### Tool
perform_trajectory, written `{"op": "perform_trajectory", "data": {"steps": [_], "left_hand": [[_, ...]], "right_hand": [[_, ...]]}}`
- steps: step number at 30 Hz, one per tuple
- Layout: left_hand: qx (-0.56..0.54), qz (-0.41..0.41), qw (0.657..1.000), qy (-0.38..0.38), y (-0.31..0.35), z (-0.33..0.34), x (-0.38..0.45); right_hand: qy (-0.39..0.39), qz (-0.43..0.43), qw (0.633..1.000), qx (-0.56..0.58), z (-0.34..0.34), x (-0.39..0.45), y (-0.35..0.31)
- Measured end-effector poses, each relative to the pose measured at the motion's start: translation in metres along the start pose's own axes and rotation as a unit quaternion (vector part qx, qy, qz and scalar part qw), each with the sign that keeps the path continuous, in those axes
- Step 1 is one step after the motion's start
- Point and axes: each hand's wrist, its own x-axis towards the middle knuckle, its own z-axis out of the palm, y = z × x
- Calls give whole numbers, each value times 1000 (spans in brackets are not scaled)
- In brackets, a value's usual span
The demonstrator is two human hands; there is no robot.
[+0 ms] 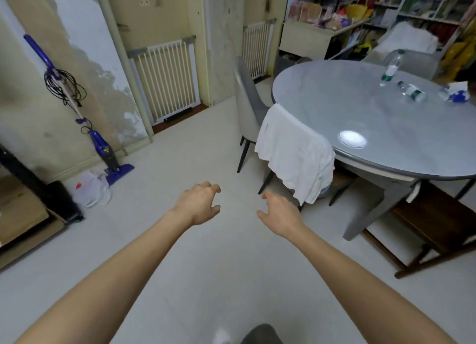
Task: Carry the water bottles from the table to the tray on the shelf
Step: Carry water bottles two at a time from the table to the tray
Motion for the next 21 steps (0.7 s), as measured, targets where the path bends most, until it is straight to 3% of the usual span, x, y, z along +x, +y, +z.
{"op": "perform_trajectory", "data": {"steps": [10, 21], "left_hand": [[-5, -13, 1000, -15, -101, -57, 259], [-18, -61, 998, -10, -241, -148, 526]], "right_hand": [[-31, -16, 999, 7, -21, 286, -31], [-84, -86, 992, -37, -66, 619, -113]]}}
